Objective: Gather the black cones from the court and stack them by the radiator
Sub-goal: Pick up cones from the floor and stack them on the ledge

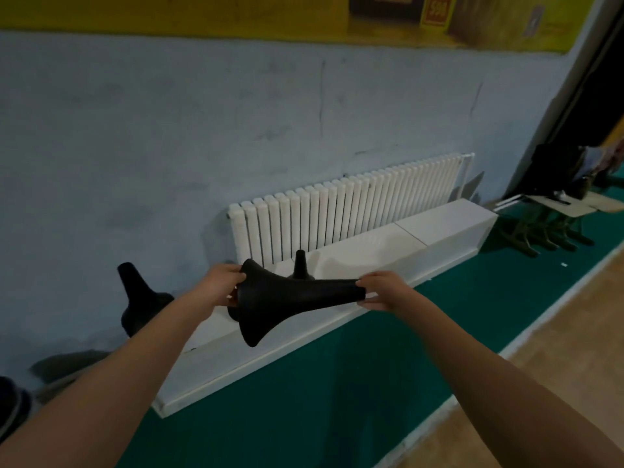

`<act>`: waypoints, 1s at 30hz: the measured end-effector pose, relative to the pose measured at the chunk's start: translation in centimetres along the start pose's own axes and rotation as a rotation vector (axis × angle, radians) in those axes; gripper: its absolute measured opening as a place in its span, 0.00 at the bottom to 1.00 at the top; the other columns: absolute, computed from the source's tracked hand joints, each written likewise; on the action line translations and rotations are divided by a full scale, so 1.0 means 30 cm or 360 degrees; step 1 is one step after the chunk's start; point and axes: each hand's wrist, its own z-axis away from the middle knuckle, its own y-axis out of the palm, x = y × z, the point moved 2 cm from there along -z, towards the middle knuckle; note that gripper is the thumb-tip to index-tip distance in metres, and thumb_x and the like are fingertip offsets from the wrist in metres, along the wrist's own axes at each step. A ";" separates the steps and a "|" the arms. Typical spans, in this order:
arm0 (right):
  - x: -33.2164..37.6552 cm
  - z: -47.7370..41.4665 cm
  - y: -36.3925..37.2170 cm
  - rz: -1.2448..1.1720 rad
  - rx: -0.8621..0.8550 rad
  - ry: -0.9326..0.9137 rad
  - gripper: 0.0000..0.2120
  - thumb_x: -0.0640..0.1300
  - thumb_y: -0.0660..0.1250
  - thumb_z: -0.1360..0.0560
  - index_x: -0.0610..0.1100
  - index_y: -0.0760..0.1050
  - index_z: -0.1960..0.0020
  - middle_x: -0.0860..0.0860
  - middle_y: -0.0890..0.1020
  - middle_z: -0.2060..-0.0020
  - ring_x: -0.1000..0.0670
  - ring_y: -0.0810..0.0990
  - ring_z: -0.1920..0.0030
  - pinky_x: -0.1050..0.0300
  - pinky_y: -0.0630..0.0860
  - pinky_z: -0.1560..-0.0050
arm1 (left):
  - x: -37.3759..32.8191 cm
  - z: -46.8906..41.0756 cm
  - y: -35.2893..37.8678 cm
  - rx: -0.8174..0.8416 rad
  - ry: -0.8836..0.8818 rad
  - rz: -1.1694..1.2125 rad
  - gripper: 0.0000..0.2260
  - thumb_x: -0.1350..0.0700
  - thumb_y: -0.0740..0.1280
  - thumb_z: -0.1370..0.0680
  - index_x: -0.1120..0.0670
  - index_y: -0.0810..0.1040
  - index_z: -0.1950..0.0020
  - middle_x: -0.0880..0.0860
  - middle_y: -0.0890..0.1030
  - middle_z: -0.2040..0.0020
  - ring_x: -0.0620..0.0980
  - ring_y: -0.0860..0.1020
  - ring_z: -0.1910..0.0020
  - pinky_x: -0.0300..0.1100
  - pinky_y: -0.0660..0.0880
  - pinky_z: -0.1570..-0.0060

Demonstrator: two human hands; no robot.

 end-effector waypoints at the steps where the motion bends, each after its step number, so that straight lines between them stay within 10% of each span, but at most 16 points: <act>1: 0.010 -0.015 0.019 -0.0006 0.0008 -0.0001 0.02 0.33 0.67 0.24 0.38 0.75 0.55 0.38 0.76 0.48 0.36 0.79 0.45 0.54 0.83 0.62 | 0.010 -0.015 -0.018 -0.0017 -0.0008 0.0030 0.15 0.62 0.59 0.19 0.61 0.72 0.33 0.64 0.76 0.42 0.60 0.76 0.47 0.51 0.76 0.49; 7: 0.061 -0.111 0.092 -0.0002 0.0051 -0.0035 0.08 0.32 0.67 0.25 0.37 0.74 0.46 0.39 0.76 0.47 0.39 0.79 0.45 0.49 0.81 0.49 | 0.055 -0.076 -0.065 -0.0063 -0.0084 0.0081 0.16 0.61 0.59 0.19 0.59 0.70 0.31 0.62 0.76 0.41 0.62 0.77 0.44 0.55 0.78 0.47; 30: 0.368 -0.674 0.001 0.0089 0.0354 -0.0082 0.05 0.32 0.68 0.26 0.38 0.77 0.51 0.38 0.76 0.46 0.38 0.79 0.44 0.58 0.83 0.60 | -0.158 -0.571 0.037 -0.0215 -0.0172 0.0126 0.10 0.64 0.62 0.21 0.60 0.77 0.41 0.60 0.79 0.52 0.55 0.78 0.57 0.46 0.77 0.65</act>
